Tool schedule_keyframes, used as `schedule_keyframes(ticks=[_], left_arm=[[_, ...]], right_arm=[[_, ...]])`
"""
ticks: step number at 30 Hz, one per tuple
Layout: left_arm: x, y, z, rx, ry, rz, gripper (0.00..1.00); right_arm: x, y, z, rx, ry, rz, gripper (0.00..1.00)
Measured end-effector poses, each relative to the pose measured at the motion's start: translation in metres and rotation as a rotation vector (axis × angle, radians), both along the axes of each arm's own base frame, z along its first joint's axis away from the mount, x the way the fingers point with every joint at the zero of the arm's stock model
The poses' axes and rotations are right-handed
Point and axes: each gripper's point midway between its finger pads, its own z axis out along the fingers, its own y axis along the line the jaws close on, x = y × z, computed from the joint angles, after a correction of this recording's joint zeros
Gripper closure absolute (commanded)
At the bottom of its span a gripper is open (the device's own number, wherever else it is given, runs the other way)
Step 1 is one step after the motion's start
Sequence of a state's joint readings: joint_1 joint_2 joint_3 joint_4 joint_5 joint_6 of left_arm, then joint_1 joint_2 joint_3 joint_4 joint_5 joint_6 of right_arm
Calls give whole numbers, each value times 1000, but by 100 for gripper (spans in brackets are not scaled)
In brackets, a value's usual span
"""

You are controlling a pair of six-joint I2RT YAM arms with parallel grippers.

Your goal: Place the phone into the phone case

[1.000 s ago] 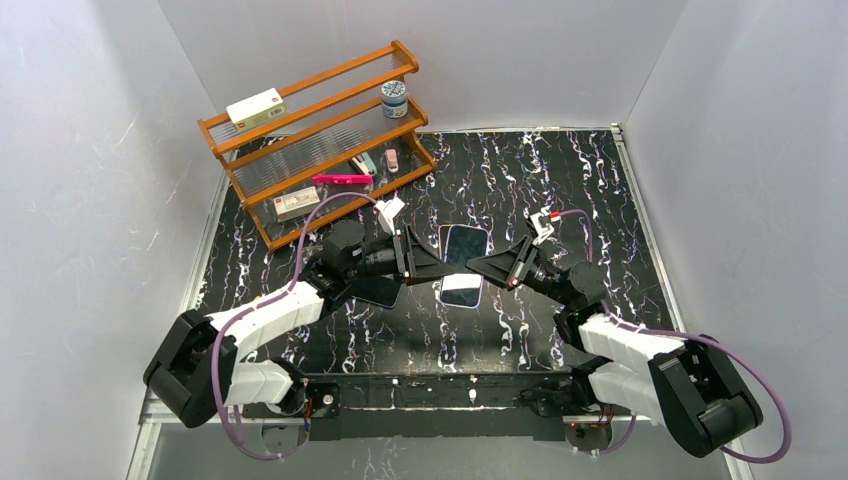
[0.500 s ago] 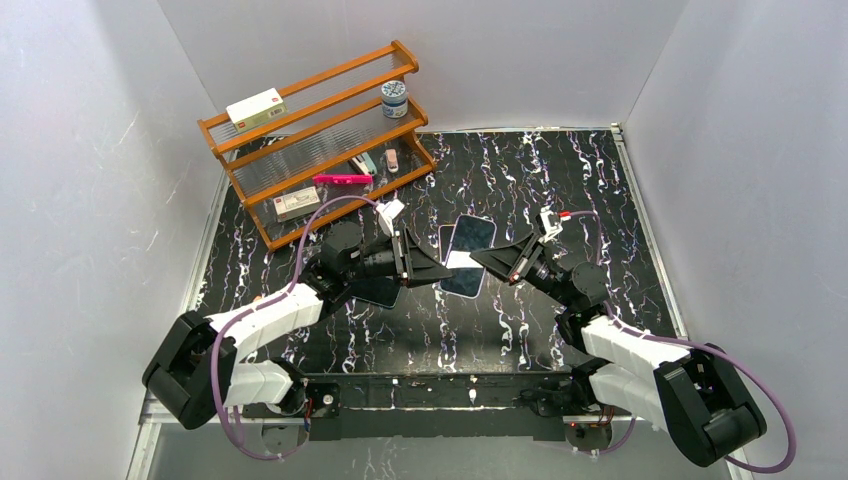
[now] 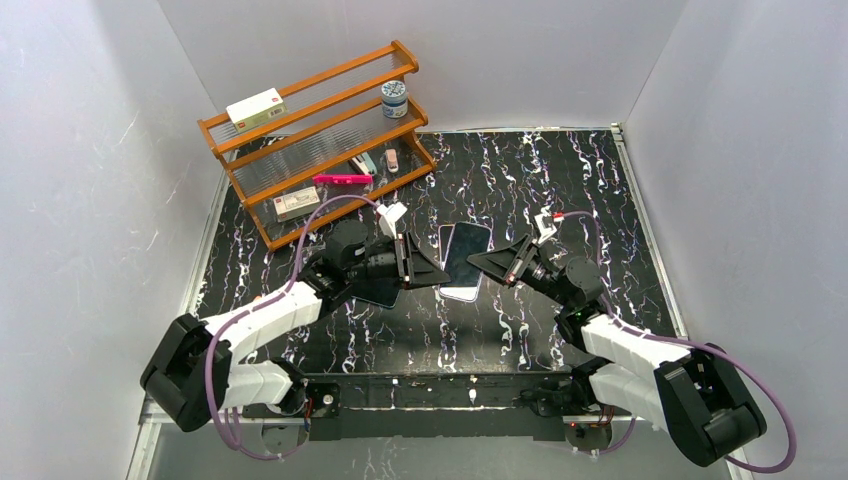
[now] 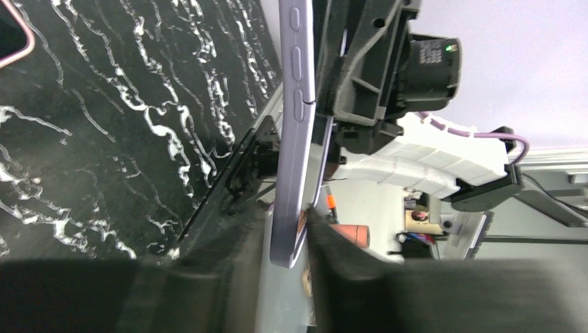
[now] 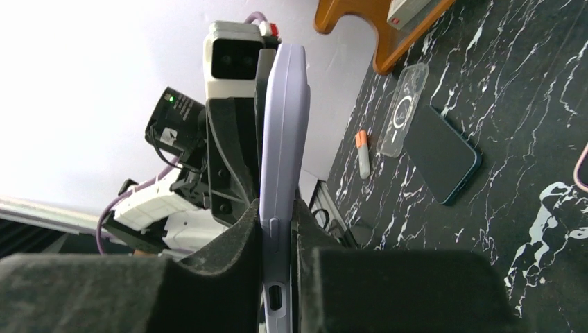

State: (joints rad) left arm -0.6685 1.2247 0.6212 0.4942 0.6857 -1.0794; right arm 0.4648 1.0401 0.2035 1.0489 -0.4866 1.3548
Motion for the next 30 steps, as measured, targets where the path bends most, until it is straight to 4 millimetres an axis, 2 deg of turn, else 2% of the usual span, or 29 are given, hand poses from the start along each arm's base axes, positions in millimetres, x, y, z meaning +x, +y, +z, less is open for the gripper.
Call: schedule_keyframes(ticks=[2, 5, 11, 15, 19, 25, 28, 30], left_arm=[[0, 3, -2, 26, -11, 10, 48], [5, 7, 1, 61, -25, 42, 41], [26, 18, 28, 18, -65, 123, 33], [38, 22, 43, -35, -75, 163, 35], [41, 21, 53, -74, -93, 167, 37], [41, 17, 56, -100, -94, 144, 43], [40, 16, 56, -104, -96, 129, 48], [40, 15, 55, -104, -93, 120, 58]], right_arm=[[-2, 3, 2, -13, -22, 23, 84], [-6, 9, 5, -29, -48, 81, 84], [-24, 18, -2, -49, -61, 234, 84], [-36, 21, 0, -40, -77, 307, 84], [-45, 22, 6, -31, -114, 347, 84], [-50, 23, 6, -30, -122, 369, 83], [-51, 23, 7, -29, -127, 373, 83], [-51, 24, 6, -28, -128, 374, 83]])
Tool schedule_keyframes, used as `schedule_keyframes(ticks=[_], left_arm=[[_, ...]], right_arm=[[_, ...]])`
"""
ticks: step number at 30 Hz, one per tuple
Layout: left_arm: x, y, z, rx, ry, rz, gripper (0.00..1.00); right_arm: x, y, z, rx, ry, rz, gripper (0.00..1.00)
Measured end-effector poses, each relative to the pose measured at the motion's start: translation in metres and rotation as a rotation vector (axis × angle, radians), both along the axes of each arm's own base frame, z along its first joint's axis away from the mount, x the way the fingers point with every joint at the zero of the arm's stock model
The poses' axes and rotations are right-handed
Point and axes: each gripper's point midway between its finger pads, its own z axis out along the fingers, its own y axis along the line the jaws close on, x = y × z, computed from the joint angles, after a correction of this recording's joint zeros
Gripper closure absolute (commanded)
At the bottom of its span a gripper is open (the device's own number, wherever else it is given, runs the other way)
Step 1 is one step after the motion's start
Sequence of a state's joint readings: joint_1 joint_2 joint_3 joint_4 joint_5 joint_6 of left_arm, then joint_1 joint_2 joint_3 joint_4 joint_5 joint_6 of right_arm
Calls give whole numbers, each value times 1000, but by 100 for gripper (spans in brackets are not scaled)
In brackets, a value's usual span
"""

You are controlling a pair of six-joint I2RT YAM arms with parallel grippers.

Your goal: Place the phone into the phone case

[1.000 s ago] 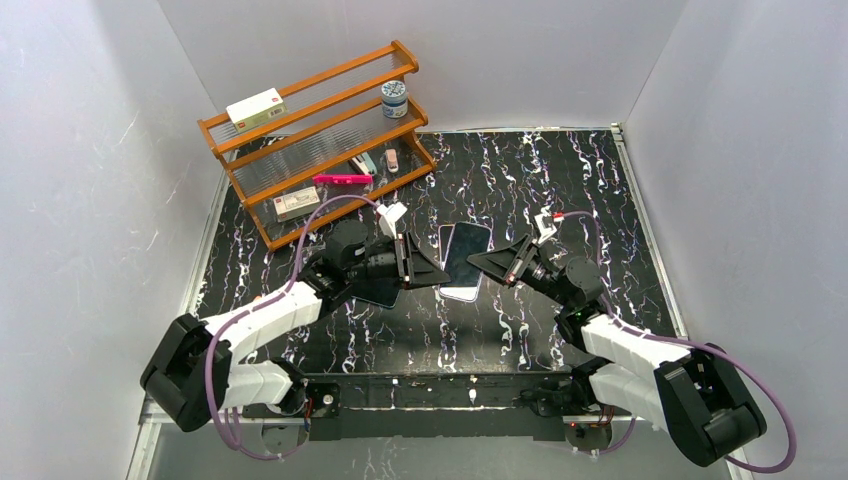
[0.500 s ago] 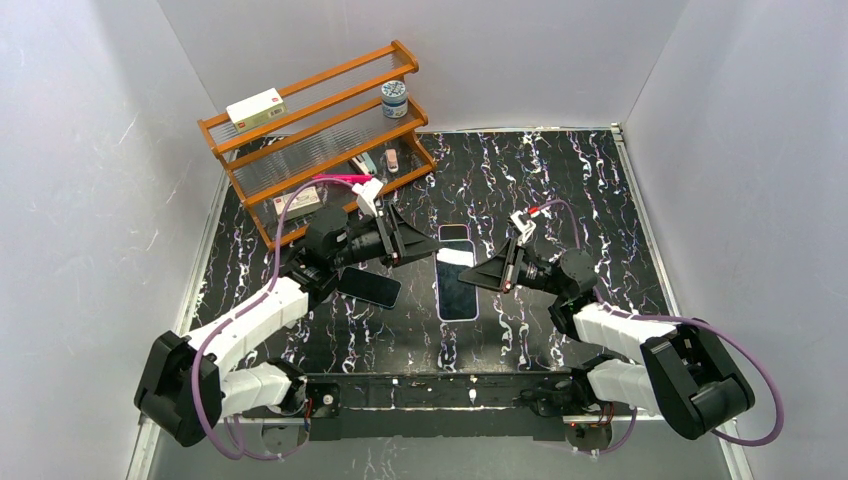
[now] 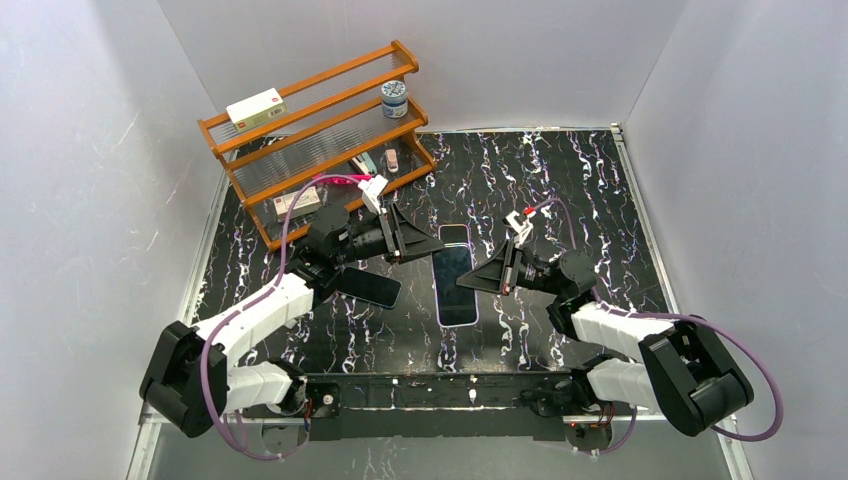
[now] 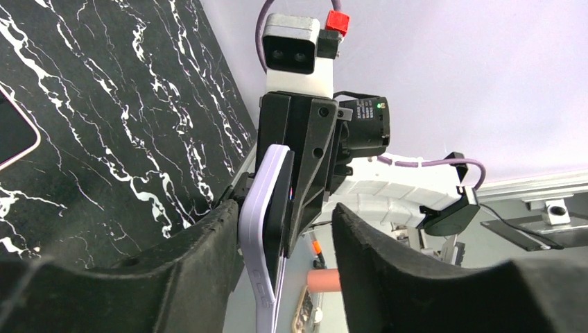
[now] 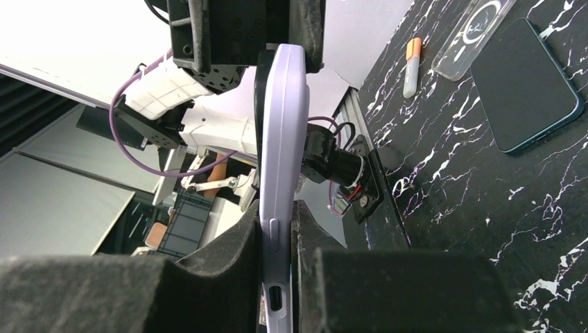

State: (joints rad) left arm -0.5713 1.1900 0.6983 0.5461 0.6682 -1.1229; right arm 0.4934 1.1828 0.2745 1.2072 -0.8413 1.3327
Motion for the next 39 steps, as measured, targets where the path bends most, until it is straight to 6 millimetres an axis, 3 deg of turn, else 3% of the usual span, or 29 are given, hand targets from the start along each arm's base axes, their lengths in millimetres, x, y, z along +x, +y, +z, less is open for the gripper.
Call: schedule_keyframes(ticks=[4, 7, 12, 15, 18, 19, 21, 24, 27, 32, 39], left_arm=[[1, 0, -4, 6, 7, -2, 84], [2, 0, -3, 2, 1, -1, 98], [1, 1, -8, 27, -25, -11, 100], [3, 3, -17, 88, -40, -7, 100], [6, 4, -15, 145, -81, -9, 100], [6, 5, -14, 160, -97, -10, 98], [6, 6, -12, 180, -122, -11, 84], [7, 9, -13, 202, -137, -7, 54], [5, 11, -18, 225, -136, -9, 41], [2, 13, -20, 223, -136, -4, 35], [-6, 9, -24, 131, -83, -23, 40]], right_arm=[[1, 2, 3, 5, -9, 8, 78], [2, 3, 5, 10, -13, 10, 67], [4, 4, 5, 10, 5, 11, 51], [6, 5, 2, 4, 23, 8, 57], [9, 6, -2, -3, 36, 0, 76], [10, 6, -2, -5, 38, -4, 81], [12, 7, -2, -6, 38, -8, 87], [13, 9, 1, -3, 27, -7, 89], [18, 10, 3, 2, 27, -24, 89], [27, 10, 7, 15, 27, -72, 88], [37, 10, 9, 27, 33, -125, 88]])
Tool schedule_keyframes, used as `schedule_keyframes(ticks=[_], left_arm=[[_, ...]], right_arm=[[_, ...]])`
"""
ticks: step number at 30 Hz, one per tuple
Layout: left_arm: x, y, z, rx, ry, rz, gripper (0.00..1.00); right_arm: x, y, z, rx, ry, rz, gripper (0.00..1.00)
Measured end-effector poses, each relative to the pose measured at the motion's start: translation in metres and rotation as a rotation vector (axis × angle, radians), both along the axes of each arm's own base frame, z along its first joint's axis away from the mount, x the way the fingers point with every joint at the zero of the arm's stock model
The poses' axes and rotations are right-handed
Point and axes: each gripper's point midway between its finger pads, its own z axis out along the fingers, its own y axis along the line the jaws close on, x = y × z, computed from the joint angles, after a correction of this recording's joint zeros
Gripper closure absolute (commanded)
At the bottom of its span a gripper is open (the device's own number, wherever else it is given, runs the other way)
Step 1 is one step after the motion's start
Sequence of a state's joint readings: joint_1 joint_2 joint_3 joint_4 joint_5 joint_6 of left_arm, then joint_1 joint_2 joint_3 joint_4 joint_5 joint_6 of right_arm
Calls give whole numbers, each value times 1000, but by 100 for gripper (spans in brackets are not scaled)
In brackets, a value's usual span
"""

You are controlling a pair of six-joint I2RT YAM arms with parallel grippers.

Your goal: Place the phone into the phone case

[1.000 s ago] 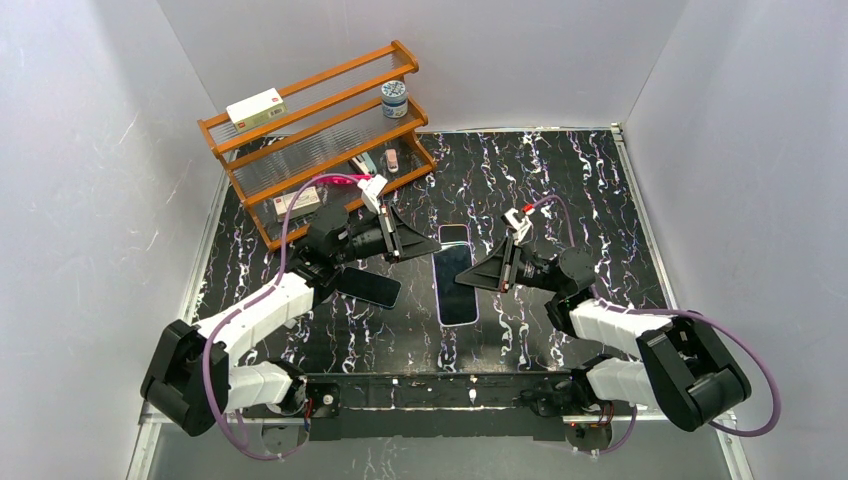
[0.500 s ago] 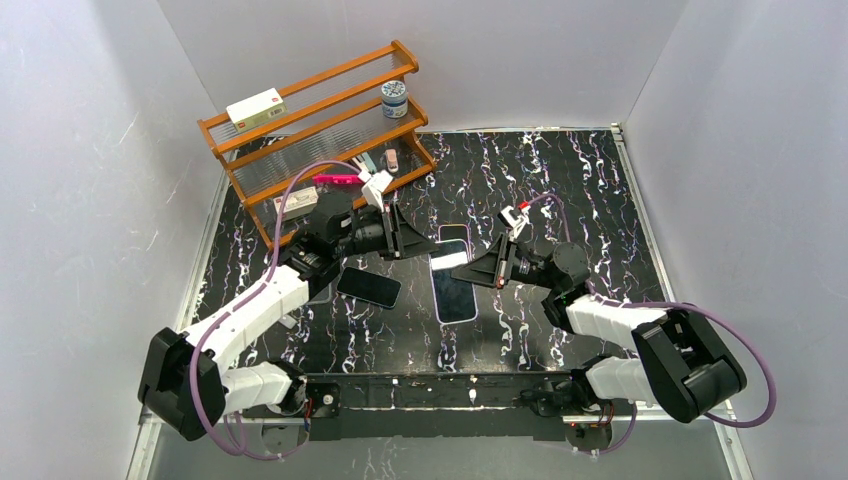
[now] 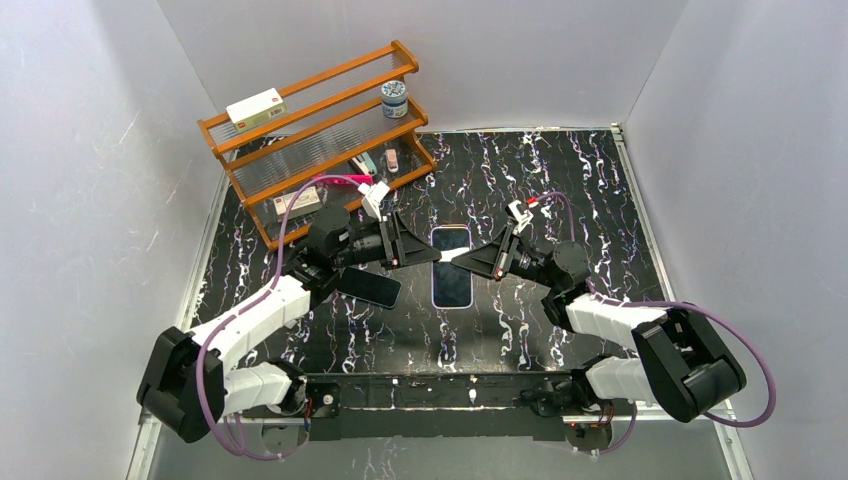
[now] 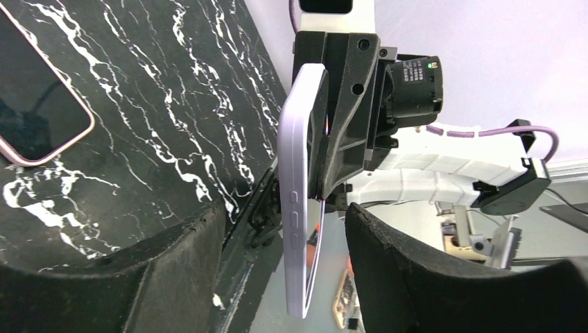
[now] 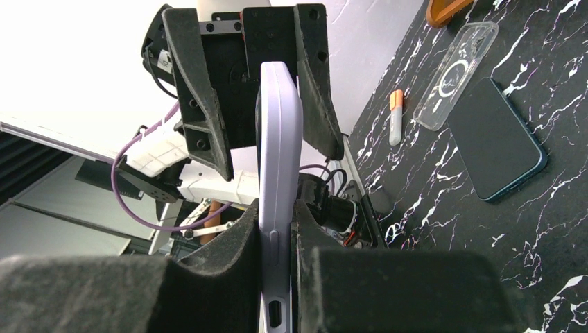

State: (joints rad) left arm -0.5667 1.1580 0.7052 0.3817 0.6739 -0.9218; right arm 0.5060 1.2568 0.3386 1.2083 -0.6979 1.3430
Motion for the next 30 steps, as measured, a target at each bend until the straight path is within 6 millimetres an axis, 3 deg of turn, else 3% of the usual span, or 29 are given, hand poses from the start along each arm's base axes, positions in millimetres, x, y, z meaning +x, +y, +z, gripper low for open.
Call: schedule_keyframes(ticks=[6, 12, 17, 23, 26, 30], left_arm=[[0, -5, -2, -52, 55, -11, 50], [0, -7, 5, -93, 63, -16, 84], [-1, -8, 6, -109, 55, -23, 99], [-4, -7, 3, -104, 52, -35, 100], [-7, -7, 1, -98, 42, -53, 100], [-9, -7, 0, -93, 21, -71, 100]], right_arm=[[2, 0, -1, 2, 9, -7, 86], [3, 1, 0, 7, 12, -4, 77], [1, 1, 2, 14, 6, 7, 63], [-2, 1, 3, 12, 2, 24, 38], [-4, -1, 9, 14, -19, 18, 36], [-2, -7, 18, 15, -51, -5, 44]])
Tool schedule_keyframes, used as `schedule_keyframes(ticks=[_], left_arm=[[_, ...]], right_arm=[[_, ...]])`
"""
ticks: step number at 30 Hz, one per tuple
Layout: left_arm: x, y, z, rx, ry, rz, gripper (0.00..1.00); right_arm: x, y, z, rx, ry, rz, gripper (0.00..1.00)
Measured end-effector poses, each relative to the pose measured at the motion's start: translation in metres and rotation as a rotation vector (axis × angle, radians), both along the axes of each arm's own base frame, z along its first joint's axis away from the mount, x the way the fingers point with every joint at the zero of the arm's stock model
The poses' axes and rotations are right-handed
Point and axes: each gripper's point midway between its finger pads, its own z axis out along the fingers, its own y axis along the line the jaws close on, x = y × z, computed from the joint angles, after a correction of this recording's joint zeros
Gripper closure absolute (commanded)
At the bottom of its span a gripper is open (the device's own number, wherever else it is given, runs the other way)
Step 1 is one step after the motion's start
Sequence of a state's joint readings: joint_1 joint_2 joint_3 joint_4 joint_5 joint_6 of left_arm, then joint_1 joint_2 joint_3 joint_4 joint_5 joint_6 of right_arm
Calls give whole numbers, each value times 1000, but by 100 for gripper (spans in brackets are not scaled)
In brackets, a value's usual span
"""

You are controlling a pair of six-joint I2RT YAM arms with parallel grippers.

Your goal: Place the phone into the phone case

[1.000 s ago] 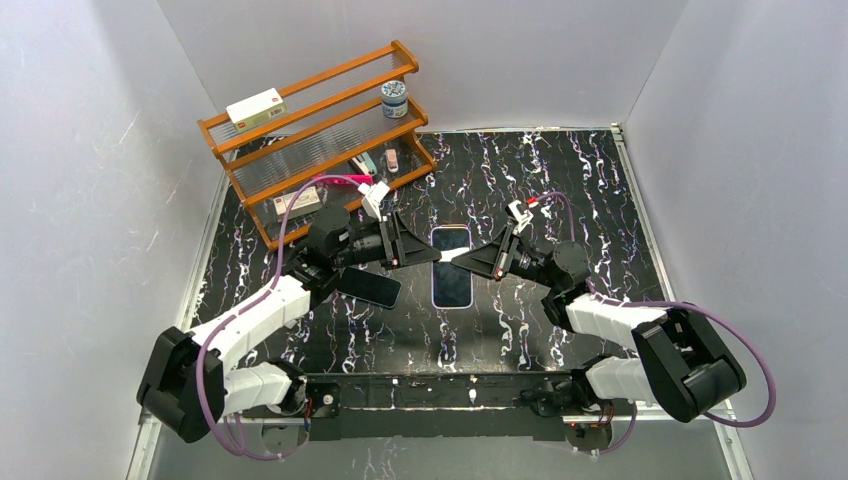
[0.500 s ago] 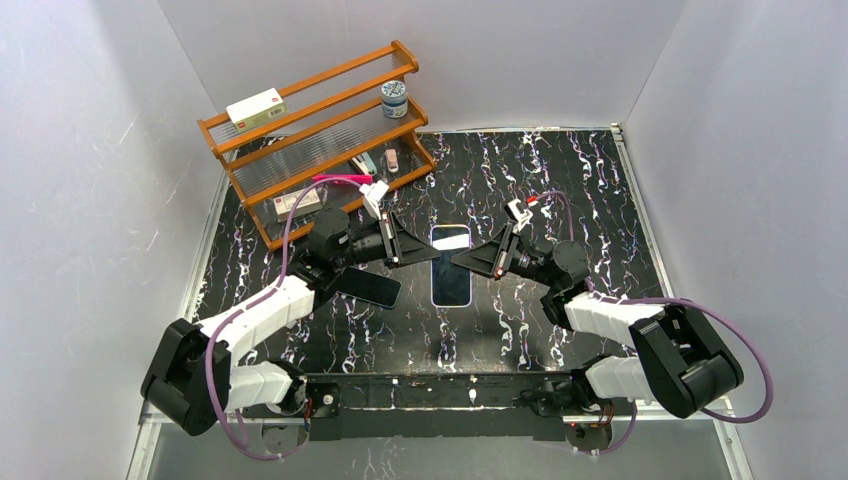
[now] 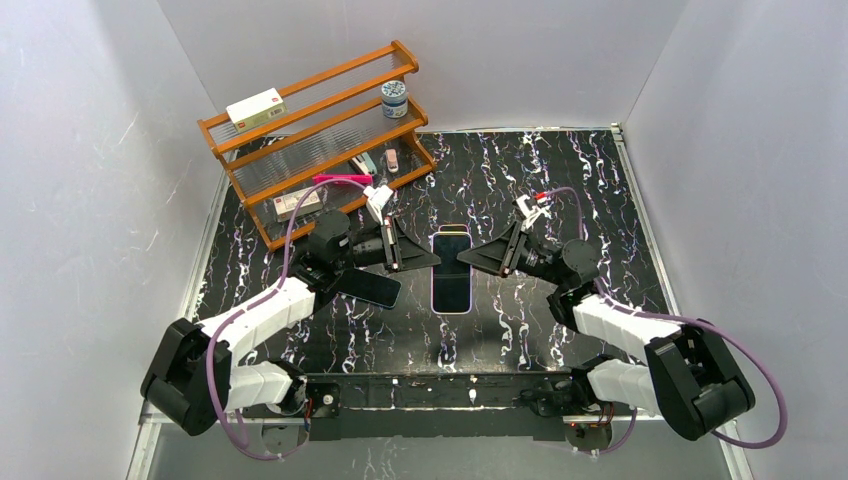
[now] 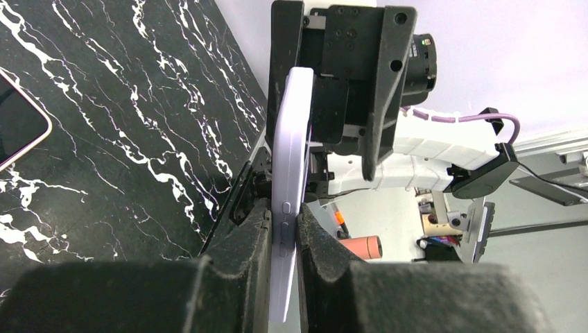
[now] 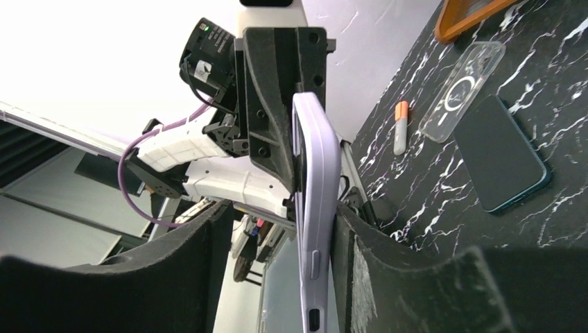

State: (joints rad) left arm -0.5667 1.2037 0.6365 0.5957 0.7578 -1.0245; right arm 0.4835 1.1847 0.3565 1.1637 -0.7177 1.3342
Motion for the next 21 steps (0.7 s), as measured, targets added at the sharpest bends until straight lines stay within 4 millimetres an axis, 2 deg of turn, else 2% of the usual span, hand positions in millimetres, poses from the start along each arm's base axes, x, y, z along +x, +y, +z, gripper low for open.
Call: schedule_keyframes(ticks=[4, 8, 10, 16, 17, 21], left_arm=[[-2, 0, 0, 4, -20, -15, 100], [-3, 0, -2, 10, -35, -19, 100], [-2, 0, -3, 23, -31, -17, 100], [6, 3, -11, 118, -33, 16, 100], [7, 3, -12, 132, -35, 20, 100], [8, 5, -17, 165, -39, 31, 100]], right_arm=[[6, -7, -1, -19, 9, -26, 61], [10, -7, -7, -44, 23, -33, 89], [12, -8, -10, -57, 23, -37, 98], [18, -6, -17, -111, 4, -48, 99], [19, -5, -17, -122, -1, -48, 96], [21, -4, -21, -158, -15, -44, 65]])
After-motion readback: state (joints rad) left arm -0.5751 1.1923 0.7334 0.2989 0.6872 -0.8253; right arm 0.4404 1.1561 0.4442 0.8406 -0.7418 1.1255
